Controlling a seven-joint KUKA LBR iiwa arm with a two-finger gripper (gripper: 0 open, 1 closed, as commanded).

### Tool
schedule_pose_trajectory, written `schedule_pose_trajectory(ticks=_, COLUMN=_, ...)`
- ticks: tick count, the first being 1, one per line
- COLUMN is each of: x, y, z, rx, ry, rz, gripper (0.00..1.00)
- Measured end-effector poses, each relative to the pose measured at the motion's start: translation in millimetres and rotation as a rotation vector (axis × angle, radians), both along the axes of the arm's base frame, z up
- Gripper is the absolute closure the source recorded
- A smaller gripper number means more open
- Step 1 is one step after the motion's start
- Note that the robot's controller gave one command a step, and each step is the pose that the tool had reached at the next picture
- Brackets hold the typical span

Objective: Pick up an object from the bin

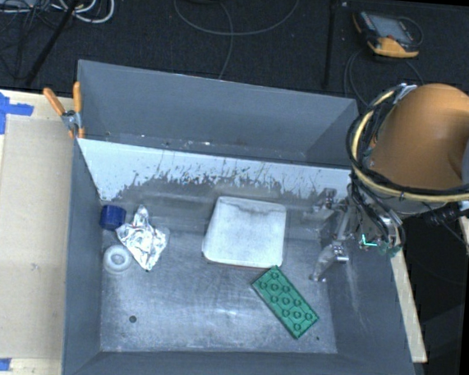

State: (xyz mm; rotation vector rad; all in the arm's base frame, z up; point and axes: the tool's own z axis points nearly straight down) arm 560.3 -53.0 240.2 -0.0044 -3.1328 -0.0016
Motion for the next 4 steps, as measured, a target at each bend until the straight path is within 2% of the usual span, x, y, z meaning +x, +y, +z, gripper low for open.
schedule_pose_trajectory(ticks=1, x=26.6, y=6.3, z=-139.7, rx=0.001, ry=0.008, rz=0.074, gripper=0.00)
schedule_pose_trajectory(ticks=2, x=4.3, y=-37.3, z=-160.6, rx=0.007, ry=-0.010, rz=0.265, gripper=0.00)
schedule_pose_trajectory(ticks=3, x=4.6, y=-38.7, z=-160.6, rx=0.003, ry=-0.012, rz=0.267, gripper=1.00)
schedule_pose_trajectory(ticks=4, x=34.7, y=-37.5, z=-25.2, rx=-0.002, ry=-0.018, rz=0.257, gripper=1.00)
